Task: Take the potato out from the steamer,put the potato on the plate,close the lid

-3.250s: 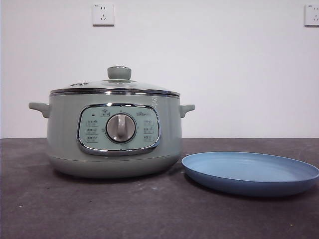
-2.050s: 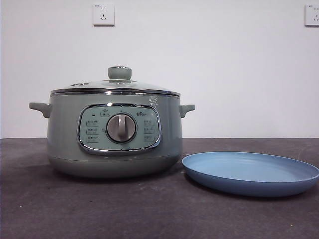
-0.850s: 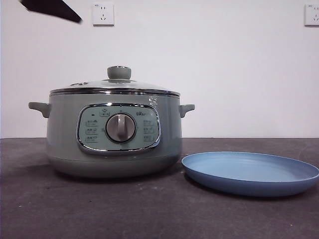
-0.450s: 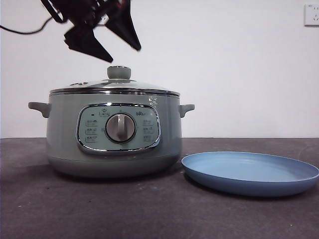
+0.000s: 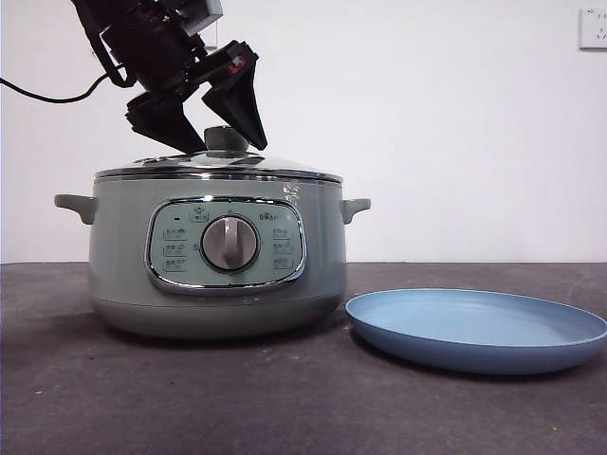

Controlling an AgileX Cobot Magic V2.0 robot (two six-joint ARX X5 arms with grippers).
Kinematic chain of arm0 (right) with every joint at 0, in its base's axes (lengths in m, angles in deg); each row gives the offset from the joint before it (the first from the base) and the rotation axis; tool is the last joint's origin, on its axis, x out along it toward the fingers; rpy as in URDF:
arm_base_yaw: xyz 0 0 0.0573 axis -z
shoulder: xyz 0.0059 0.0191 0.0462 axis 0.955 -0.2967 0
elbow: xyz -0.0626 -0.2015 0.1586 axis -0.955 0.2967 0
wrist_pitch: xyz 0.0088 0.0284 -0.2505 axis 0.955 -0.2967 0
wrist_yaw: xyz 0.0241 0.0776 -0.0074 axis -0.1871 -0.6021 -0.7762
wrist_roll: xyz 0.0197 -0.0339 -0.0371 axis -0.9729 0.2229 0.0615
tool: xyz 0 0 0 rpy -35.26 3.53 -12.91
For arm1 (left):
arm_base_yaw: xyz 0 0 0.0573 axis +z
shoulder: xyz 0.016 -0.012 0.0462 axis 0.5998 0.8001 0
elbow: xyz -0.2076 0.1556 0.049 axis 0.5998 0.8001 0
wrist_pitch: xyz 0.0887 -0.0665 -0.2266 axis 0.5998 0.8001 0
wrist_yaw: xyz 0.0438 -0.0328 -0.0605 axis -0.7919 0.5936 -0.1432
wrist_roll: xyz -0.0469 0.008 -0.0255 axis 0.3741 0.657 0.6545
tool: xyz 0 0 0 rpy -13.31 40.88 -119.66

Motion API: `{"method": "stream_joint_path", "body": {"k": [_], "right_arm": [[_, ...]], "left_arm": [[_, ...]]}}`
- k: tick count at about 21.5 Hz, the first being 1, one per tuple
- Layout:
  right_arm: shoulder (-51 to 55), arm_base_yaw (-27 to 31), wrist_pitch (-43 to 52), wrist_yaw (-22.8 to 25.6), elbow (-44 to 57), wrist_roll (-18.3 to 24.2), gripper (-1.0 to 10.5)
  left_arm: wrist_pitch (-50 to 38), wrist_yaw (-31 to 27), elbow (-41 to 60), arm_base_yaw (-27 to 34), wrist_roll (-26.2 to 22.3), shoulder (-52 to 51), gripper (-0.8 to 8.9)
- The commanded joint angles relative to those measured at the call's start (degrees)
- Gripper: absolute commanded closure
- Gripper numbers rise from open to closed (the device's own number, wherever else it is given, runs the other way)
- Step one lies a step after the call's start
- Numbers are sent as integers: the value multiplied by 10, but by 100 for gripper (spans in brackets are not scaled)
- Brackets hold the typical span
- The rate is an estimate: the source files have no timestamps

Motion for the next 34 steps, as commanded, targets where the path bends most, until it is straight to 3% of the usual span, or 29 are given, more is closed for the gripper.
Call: {"method": "stream_joint_path", "body": {"k": [1,2,5,8,19,23,28,34], "right_arm": [[0,-1,2,2,0,-3,298],[0,-1,2,2,0,-3,298],[0,-1,2,4,0,-3,298],[-2,-1,1,4,0,-3,298],[-15,-1,1,24,0,-4,298],[-33,-13,12,32,0,-22,298],[-85,-67,87,34,-3,-68,298],[-233,-162,113,114,-106,-72,298]], "left_arm": [[-5,-2,2,-5,-6,5,221],[-4,-2,2,-5,-6,5,232],[-4,-1,1,-5,-4,3,564],[4,-1,-1,-5,-3,-7,816],[-10,-2,-1,-4,1,-48,822],[-13,-21,-1,-2,7,-86,823],[38,-52,-2,22,12,-187,823],[158,-95,-2,74,24,-333,823]]}}
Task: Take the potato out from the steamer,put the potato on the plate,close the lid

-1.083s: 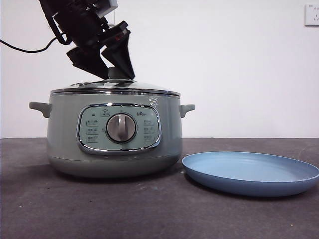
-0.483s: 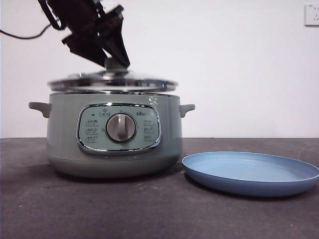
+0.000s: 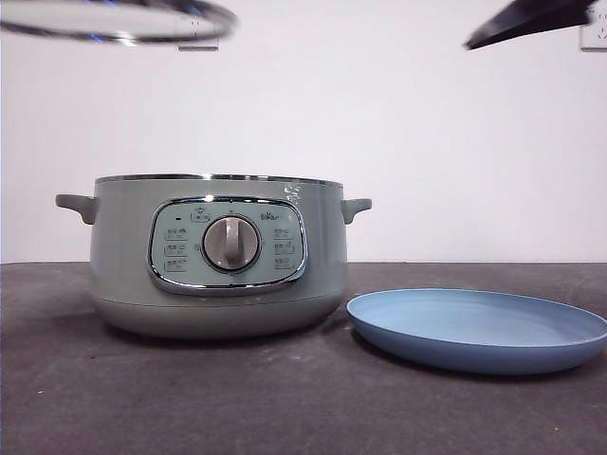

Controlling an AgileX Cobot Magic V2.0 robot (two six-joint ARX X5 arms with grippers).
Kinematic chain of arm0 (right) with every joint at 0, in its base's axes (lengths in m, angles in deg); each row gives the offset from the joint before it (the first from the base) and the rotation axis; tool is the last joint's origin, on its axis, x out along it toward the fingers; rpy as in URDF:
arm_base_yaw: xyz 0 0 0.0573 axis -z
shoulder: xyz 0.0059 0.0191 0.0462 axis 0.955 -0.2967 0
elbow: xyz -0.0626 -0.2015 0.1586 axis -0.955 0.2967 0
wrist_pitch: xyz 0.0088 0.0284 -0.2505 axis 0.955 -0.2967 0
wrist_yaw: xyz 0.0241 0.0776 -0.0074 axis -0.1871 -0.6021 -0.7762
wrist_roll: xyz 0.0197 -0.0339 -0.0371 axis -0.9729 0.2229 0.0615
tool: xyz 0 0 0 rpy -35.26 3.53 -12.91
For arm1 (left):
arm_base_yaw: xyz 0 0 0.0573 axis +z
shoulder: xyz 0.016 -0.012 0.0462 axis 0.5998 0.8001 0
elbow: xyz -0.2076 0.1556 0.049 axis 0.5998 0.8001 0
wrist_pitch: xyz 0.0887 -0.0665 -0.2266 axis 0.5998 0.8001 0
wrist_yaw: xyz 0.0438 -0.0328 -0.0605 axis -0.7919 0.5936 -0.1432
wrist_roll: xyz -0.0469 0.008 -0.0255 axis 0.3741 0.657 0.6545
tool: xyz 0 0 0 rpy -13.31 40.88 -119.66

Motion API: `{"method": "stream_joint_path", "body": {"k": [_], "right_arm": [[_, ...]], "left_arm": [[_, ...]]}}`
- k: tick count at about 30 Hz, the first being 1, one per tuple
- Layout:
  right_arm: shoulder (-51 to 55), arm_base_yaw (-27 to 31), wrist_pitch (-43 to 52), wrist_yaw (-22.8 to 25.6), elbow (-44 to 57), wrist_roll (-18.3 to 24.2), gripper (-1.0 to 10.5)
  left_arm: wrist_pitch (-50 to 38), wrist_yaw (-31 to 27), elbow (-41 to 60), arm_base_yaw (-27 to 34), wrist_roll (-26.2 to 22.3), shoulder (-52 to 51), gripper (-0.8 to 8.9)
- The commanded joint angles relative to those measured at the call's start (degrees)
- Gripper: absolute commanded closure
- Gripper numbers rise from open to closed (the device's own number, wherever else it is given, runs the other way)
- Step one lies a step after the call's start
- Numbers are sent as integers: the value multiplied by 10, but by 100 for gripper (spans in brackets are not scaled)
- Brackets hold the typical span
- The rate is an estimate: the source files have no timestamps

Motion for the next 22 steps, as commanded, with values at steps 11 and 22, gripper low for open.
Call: {"method": "stream_joint_path", "body": {"k": [11,22], "right_arm": [[-258,-132,1,123,-226,37,299],[-438,-200,17,260,-339,77,299]], "left_arm": [[125,-33,-2,31,27,-160,823],[176,-46,-2,31,46,-220,823]]}}
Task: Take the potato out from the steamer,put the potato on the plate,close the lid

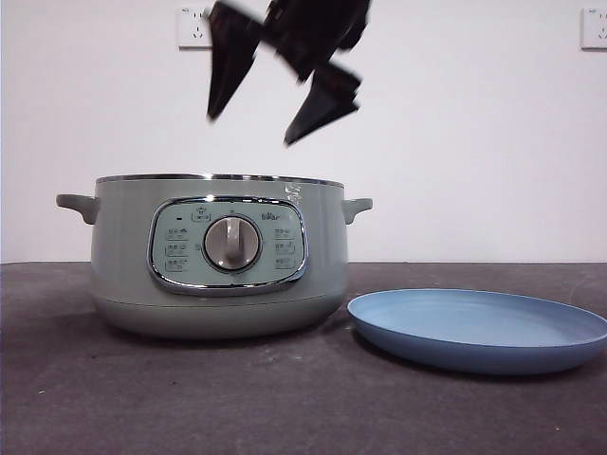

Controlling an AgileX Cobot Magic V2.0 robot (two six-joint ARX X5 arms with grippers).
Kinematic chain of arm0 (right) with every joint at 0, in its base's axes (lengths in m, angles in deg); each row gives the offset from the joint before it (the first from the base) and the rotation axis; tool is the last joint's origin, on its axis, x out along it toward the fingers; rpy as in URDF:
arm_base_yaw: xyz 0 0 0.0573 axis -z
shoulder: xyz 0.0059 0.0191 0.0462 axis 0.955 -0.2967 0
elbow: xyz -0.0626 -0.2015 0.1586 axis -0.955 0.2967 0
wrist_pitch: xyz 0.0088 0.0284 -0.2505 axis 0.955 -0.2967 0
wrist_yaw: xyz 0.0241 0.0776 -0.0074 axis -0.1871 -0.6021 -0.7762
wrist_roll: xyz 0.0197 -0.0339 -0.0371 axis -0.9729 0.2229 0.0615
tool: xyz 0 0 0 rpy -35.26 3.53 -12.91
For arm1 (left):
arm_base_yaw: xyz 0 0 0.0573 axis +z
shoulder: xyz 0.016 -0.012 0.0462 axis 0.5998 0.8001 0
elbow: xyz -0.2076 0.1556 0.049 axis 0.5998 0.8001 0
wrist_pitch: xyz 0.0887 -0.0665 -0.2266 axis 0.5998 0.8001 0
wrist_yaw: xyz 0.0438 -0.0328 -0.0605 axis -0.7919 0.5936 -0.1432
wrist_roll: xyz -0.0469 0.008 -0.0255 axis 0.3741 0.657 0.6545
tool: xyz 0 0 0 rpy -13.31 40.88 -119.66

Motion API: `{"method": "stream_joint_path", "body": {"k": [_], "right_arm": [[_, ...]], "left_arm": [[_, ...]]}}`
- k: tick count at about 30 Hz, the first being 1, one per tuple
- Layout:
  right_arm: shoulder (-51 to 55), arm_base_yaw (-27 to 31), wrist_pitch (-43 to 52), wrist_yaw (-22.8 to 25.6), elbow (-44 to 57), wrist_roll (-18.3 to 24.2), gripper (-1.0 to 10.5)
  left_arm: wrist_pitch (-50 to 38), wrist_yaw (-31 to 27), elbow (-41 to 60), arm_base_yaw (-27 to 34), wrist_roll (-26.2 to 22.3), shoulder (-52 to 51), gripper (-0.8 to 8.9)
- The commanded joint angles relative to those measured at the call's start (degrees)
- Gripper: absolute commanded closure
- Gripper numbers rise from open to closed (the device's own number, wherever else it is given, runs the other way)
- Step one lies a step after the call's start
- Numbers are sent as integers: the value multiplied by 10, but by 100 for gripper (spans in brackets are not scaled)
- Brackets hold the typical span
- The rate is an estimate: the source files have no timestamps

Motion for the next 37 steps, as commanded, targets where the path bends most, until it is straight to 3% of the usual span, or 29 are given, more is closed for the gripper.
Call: {"method": "stream_joint_path", "body": {"k": [1,7,25,30,37], "right_arm": [[-33,-11,21,22,-7,13,299],[-77,-22,43,40,-7,13,299],[-138,-23,63,36,-7,-8,301],[-138,-23,65,36,-7,-18,446],[-139,-22,47,36,-7,-17,754]], "left_arm": [[-11,-5,-2,2,9,-9,823],[-1,-4,-2,2,9,-11,823],[-1,-2,-2,2,9,-11,823],[-1,-2,-2,2,9,-11,823],[-1,-2,-2,2,9,-11,823]]}}
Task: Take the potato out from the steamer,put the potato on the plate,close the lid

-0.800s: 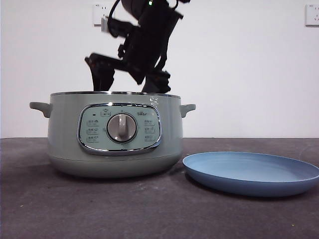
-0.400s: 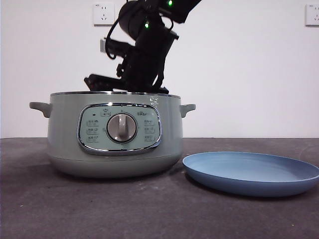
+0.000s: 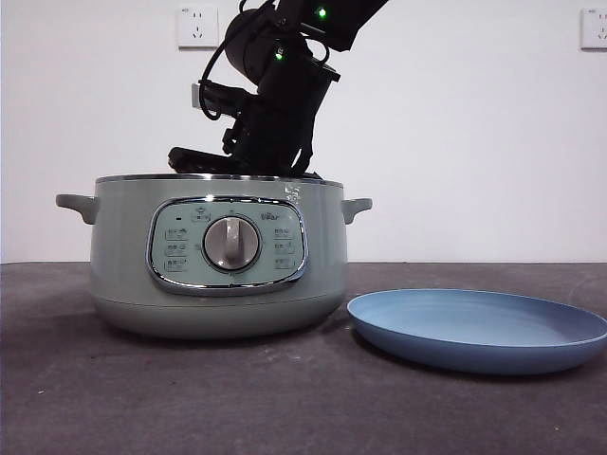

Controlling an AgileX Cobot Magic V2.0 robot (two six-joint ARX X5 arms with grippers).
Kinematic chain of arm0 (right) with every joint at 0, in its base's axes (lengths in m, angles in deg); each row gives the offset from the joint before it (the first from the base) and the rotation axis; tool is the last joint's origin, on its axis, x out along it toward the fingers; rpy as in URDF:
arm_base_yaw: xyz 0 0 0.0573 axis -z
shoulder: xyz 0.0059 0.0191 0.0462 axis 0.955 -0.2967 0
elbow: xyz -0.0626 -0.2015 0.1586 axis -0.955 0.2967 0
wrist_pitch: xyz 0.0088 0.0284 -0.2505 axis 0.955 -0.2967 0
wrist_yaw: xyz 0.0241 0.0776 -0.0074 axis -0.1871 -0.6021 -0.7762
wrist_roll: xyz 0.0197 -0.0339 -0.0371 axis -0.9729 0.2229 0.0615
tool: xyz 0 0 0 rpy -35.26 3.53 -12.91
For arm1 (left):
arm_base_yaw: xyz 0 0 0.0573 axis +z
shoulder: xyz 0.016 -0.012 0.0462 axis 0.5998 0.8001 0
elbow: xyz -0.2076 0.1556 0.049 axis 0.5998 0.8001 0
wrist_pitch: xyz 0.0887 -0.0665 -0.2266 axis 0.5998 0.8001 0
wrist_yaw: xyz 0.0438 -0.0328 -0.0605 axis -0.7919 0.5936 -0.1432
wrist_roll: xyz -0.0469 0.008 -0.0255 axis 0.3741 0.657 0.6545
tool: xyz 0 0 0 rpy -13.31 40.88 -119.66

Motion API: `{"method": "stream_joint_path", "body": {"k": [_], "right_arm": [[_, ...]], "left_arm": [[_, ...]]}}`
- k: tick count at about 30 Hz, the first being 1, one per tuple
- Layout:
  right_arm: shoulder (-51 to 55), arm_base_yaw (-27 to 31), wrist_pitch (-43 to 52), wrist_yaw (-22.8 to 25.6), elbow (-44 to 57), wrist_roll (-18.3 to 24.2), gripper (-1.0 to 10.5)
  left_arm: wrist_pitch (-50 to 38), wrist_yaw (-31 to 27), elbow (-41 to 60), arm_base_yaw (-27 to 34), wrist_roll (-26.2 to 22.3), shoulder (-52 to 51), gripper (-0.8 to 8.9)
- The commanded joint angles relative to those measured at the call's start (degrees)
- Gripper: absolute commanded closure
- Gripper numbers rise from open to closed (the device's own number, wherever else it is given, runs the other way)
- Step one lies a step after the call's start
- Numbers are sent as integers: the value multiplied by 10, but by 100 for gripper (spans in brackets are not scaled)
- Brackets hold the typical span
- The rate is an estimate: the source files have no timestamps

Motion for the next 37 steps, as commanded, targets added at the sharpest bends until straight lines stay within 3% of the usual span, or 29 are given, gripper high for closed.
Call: {"method": "stream_joint_path", "body": {"k": [1,5,16,23,31,37], "right_arm": [[-7,-1,-1,0,0,-6,800],[-7,-1,5,0,0,-6,966],[92,-1,0,4,-1,0,964],[209,12,-85,22,-1,9,964],[299,71,-234,30,-1,26,966],[328,128,-280,27,19,32,967]], "left_arm": [[-25,1,-2,2,5,-7,823],[-25,1,-2,2,5,-7,823],[-27,3,-2,2,-1,-7,823],[-51,31,-2,2,-1,2,823],[-64,65,-2,2,-3,39,823],[-99,93,-2,2,-3,65,823]]}}
